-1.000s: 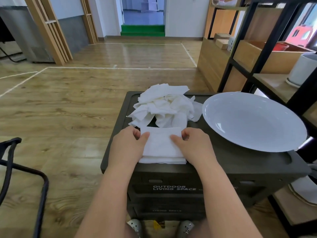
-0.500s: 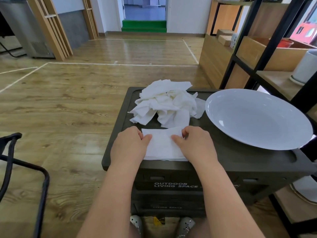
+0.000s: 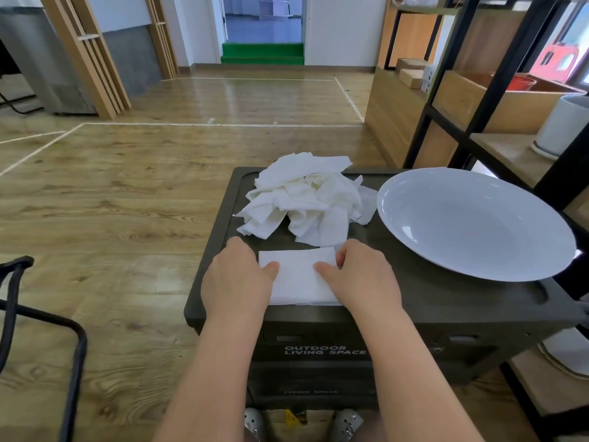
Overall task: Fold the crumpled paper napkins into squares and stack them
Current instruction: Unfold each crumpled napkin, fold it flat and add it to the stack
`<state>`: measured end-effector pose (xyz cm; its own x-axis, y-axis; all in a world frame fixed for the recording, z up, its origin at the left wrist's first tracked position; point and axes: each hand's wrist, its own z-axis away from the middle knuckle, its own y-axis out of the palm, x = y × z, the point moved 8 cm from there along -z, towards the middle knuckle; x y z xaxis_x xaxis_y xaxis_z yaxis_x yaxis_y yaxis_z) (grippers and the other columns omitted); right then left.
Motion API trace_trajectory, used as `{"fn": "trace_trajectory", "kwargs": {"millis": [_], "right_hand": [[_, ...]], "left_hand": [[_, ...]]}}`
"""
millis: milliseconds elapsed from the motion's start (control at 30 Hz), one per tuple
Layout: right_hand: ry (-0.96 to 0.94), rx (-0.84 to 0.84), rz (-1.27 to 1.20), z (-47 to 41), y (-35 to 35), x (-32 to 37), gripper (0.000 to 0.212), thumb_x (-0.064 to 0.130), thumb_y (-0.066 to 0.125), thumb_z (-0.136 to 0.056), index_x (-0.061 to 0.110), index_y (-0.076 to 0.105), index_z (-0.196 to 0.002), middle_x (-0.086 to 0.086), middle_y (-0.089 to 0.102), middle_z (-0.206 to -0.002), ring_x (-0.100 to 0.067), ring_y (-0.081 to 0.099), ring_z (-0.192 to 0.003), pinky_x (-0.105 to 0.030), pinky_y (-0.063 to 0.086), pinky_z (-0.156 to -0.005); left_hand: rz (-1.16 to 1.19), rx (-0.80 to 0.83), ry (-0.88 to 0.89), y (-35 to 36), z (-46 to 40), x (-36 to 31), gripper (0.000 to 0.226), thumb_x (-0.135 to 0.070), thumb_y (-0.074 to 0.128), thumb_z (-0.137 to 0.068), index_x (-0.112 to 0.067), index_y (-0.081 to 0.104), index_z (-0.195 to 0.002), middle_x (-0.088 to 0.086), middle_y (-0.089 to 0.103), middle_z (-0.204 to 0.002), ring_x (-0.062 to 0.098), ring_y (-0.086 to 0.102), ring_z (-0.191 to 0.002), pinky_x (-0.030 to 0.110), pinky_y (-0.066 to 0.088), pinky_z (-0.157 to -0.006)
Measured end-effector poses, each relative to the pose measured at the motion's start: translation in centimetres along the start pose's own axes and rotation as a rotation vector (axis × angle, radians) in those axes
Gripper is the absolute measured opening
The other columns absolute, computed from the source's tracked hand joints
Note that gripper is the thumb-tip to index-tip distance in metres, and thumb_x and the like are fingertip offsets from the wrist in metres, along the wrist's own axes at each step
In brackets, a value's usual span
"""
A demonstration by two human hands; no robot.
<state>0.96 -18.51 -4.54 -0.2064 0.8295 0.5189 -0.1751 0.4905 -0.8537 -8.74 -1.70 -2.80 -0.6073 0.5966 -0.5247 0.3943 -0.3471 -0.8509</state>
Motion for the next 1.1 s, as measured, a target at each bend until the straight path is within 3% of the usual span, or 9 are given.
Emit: {"fn": "trace_trajectory", "kwargs": {"millis": [100,267,467,600,733,800,900,967,1100], "right_hand": [[0.017,-0.076,-0.101,0.0,-0.7,-0.5,0.028,0.045,0.064,-0.084,0.021,0.052,-0.092,0.011,0.051,-0.079,-0.004,0.046,-0.066,-0.016,0.03,-0.052],[0.041,-0.245,-0.316,-0.6,-2.4,-1.3,0.021,0.041,0.057,-0.091,0.02,0.055,-0.096,0.012,0.054,-0.08,-0.002,0.049,-0.067,-0.011,0.032,-0.054],[0.055,-0.238,-0.22,-2.3,-2.2,-1.2,0.018,0.037,0.054,-0.093,0.02,0.059,-0.091,0.011,0.054,-0.076,0.0,0.047,-0.059,-0.009,0.028,-0.051],[0.033,-0.273,-0.361,-2.5,-3.3,-0.8,0.014,0.033,0.056,-0.092,0.023,0.059,-0.083,0.008,0.059,-0.08,-0.001,0.051,-0.066,-0.007,0.03,-0.055],[0.033,-0.276,-0.599,-2.2,-4.2,-0.8,0.012,0.036,0.059,-0.091,0.028,0.061,-0.081,0.014,0.061,-0.08,0.0,0.056,-0.072,-0.007,0.035,-0.061],[0.034,-0.246,-0.728,-1.9,-4.1,-0.5,0.017,0.035,0.062,-0.089,0.034,0.058,-0.073,0.019,0.06,-0.077,-0.002,0.058,-0.075,-0.009,0.038,-0.062],[0.037,-0.216,-0.829,-1.7,-3.9,-0.2,0.009,0.035,0.064,-0.088,0.03,0.066,-0.082,0.015,0.065,-0.082,-0.003,0.06,-0.079,-0.011,0.04,-0.063],[0.005,-0.199,-0.855,-1.6,-3.9,0.1,0.012,0.034,0.064,-0.088,0.025,0.071,-0.086,0.012,0.068,-0.081,-0.003,0.063,-0.079,-0.009,0.042,-0.062],[-0.109,-0.163,-0.848,-0.9,-4.2,1.1,0.014,0.034,0.065,-0.087,0.031,0.071,-0.075,0.018,0.069,-0.071,0.007,0.063,-0.077,-0.004,0.045,-0.06]], "left_hand": [[0.085,-0.064,0.083,-0.1,0.0,-0.8,0.023,-0.029,0.069,-0.084,-0.022,0.048,-0.091,-0.007,0.05,-0.08,0.011,0.048,-0.074,0.022,0.031,-0.056],[0.187,-0.005,0.149,0.8,-0.1,-1.4,0.007,-0.03,0.064,-0.086,-0.027,0.059,-0.084,-0.013,0.056,-0.076,0.002,0.051,-0.072,0.02,0.036,-0.054],[0.164,-0.017,0.147,0.8,-0.2,-1.8,0.007,-0.031,0.063,-0.087,-0.029,0.06,-0.081,-0.015,0.056,-0.073,-0.001,0.05,-0.068,0.018,0.035,-0.051],[0.162,-0.02,0.146,0.7,-0.1,-2.1,0.006,-0.032,0.062,-0.087,-0.029,0.06,-0.082,-0.015,0.057,-0.074,0.0,0.052,-0.069,0.018,0.036,-0.051],[0.192,0.015,0.197,1.0,0.0,-3.3,0.012,-0.037,0.065,-0.086,-0.028,0.062,-0.093,-0.015,0.059,-0.082,0.003,0.055,-0.075,0.018,0.04,-0.058],[0.259,0.032,0.281,1.0,0.4,-4.7,0.028,-0.042,0.069,-0.081,-0.031,0.057,-0.104,-0.016,0.058,-0.09,0.003,0.055,-0.081,0.019,0.045,-0.068],[0.283,0.019,0.421,0.8,1.2,-7.1,0.052,-0.049,0.071,-0.077,-0.036,0.049,-0.122,-0.017,0.053,-0.108,0.003,0.053,-0.097,0.024,0.05,-0.082],[0.291,-0.016,0.46,0.6,1.5,-8.1,0.051,-0.05,0.068,-0.079,-0.036,0.05,-0.124,-0.016,0.053,-0.115,0.004,0.052,-0.103,0.024,0.049,-0.085],[0.336,-0.111,0.511,-0.3,1.7,-8.6,0.03,-0.04,0.064,-0.086,-0.032,0.064,-0.115,-0.015,0.064,-0.111,0.004,0.057,-0.1,0.019,0.047,-0.082]]}}
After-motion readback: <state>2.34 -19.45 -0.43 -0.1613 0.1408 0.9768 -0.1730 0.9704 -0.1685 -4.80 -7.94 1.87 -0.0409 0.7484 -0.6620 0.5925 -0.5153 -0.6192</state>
